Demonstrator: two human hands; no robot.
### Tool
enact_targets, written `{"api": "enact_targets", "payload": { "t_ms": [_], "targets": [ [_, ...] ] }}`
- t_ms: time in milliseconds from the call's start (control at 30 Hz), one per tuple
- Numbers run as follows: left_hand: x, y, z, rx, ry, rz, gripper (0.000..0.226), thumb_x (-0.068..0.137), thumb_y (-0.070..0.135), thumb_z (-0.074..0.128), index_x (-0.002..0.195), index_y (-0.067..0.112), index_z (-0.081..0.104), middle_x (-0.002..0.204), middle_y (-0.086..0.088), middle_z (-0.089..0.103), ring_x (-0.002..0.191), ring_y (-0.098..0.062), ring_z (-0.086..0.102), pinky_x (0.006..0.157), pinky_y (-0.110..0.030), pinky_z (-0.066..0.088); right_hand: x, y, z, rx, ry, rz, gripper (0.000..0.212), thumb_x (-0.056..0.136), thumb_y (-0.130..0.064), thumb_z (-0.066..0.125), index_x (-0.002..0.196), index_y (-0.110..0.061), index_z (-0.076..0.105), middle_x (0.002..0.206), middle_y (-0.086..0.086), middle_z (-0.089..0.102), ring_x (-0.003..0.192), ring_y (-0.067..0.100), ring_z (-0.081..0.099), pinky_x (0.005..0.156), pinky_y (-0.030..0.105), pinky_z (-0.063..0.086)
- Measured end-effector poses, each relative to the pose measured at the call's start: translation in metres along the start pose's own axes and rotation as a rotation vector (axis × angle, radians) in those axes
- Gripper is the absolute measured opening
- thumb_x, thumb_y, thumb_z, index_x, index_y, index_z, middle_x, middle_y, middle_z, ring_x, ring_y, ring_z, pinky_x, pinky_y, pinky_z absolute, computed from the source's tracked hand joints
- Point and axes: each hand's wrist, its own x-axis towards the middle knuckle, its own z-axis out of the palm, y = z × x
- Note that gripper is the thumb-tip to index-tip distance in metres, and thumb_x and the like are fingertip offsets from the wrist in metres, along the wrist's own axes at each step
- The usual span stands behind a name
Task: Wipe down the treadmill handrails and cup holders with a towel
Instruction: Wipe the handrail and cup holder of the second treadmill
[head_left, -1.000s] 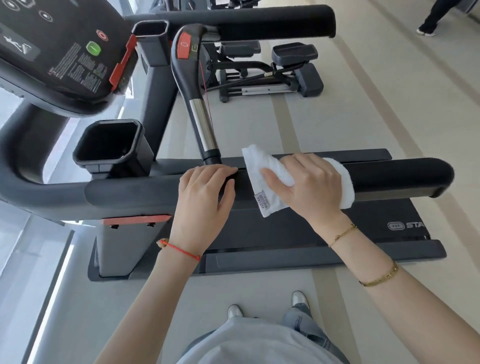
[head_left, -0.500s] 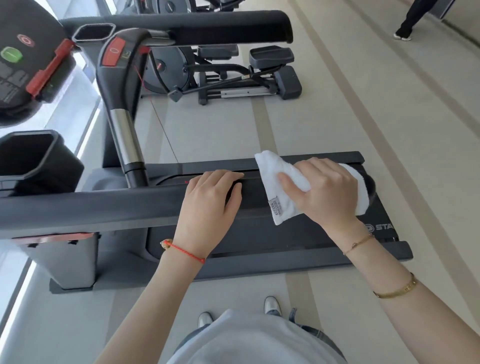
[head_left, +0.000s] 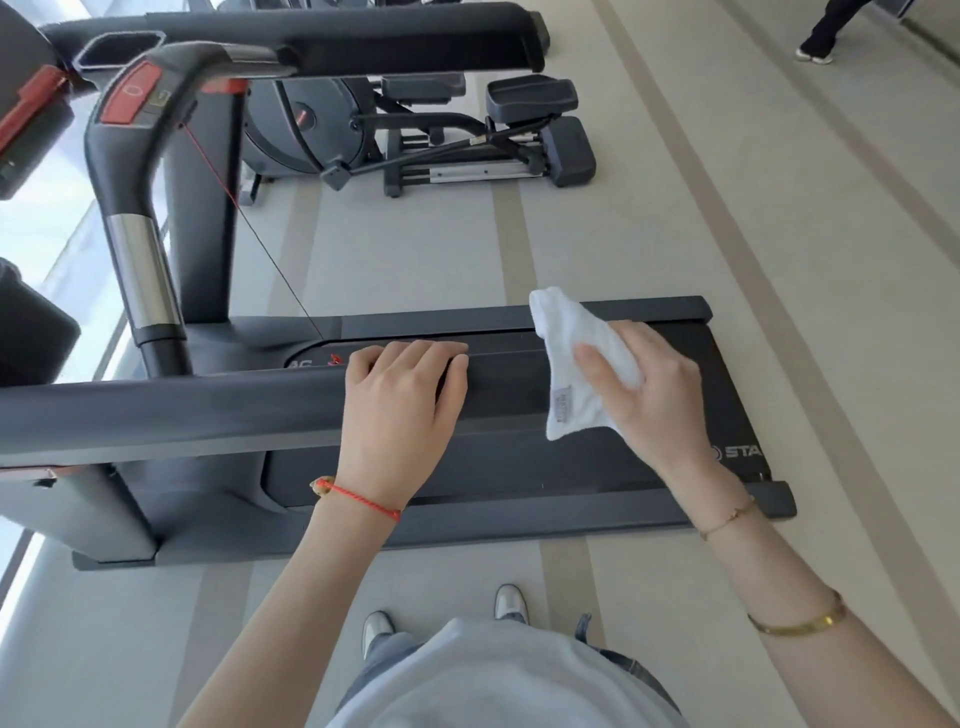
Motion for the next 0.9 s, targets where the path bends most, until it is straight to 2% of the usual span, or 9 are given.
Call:
{"api": "enact_targets", "payload": {
  "t_ms": [100,200,267,367,433,500,633,767,900],
  "targets": [
    [0.0,0.001,0.002,0.051,0.009,-0.014,0.028,0.102,0.024,0.044,0.1,0.021,0.072,0.094,0.009,0.073,0.086,-0.02,0.065,0.088,-0.037,0.04,-0.003,0.002,0.0,0.06,0.017,0.001,0.037,0.088,-0.052,0.058,0.093,-0.017,0.064,0.085,-0.009,0.061,0.078,0.006,0.056,0.068,0.014,0.042],
    [-0.001,0.003,0.004,0.068,0.01,-0.017,0.029,0.102,0.023,0.043,0.101,0.022,0.072,0.093,0.009,0.073,0.087,-0.02,0.065,0.089,-0.037,0.039,0.013,0.002,-0.008,0.249,-0.171,0.206,0.045,0.085,-0.058,0.061,0.078,-0.014,0.061,0.074,0.002,0.061,0.068,0.014,0.055,0.063,0.021,0.04],
    [-0.001,0.004,0.004,0.081,0.015,-0.016,0.031,0.103,0.024,0.041,0.102,0.023,0.072,0.091,0.009,0.072,0.087,-0.02,0.064,0.089,-0.038,0.039,0.021,0.006,-0.015,0.379,-0.3,0.329,0.041,0.087,-0.056,0.062,0.081,-0.016,0.065,0.081,0.006,0.067,0.08,0.023,0.062,0.069,0.029,0.045],
    [-0.001,0.004,0.006,0.101,0.031,-0.015,0.033,0.104,0.025,0.039,0.102,0.024,0.071,0.09,0.01,0.071,0.086,-0.02,0.064,0.09,-0.038,0.039,0.016,0.01,-0.017,0.391,-0.298,0.301,0.039,0.09,-0.052,0.062,0.084,-0.013,0.064,0.081,0.008,0.065,0.078,0.024,0.059,0.067,0.026,0.042],
    [-0.001,0.004,0.007,0.115,0.032,-0.014,0.033,0.104,0.025,0.038,0.102,0.024,0.071,0.09,0.01,0.07,0.085,-0.02,0.064,0.09,-0.038,0.039,0.007,0.011,-0.015,0.363,-0.233,0.23,0.029,0.092,-0.048,0.061,0.083,-0.02,0.061,0.077,-0.002,0.063,0.072,0.012,0.057,0.064,0.017,0.04],
    [-0.001,0.004,0.008,0.136,0.031,-0.013,0.034,0.104,0.024,0.037,0.102,0.024,0.071,0.089,0.009,0.069,0.084,-0.02,0.063,0.089,-0.039,0.04,0.0,0.012,-0.013,0.286,-0.171,0.121,0.021,0.093,-0.047,0.058,0.092,-0.027,0.059,0.086,-0.012,0.063,0.081,0.007,0.06,0.069,0.015,0.043],
    [-0.001,0.003,0.009,0.17,0.036,-0.008,0.035,0.105,0.023,0.035,0.101,0.024,0.07,0.086,0.009,0.067,0.081,-0.02,0.061,0.088,-0.038,0.04,0.004,0.008,-0.012,0.029,-0.186,-0.076,0.036,0.092,-0.057,0.051,0.103,-0.024,0.061,0.096,-0.014,0.06,0.089,0.011,0.058,0.075,0.027,0.048],
    [0.0,0.004,0.009,0.185,0.017,-0.009,0.037,0.105,0.025,0.033,0.101,0.024,0.07,0.088,0.01,0.067,0.082,-0.019,0.06,0.088,-0.037,0.039,0.033,-0.018,-0.009,-0.297,-0.357,-0.159,0.049,0.086,-0.07,0.044,0.081,-0.023,0.058,0.073,-0.007,0.057,0.069,0.017,0.054,0.058,0.031,0.04],
    [0.0,0.002,0.01,0.186,0.017,-0.007,0.037,0.104,0.025,0.034,0.1,0.024,0.07,0.088,0.01,0.068,0.082,-0.019,0.06,0.087,-0.038,0.04,0.06,-0.021,-0.009,-0.168,-0.623,0.021,0.06,0.083,-0.069,0.056,0.067,-0.011,0.049,0.056,-0.005,0.049,0.058,0.016,0.046,0.056,0.032,0.031]
  ]
}}
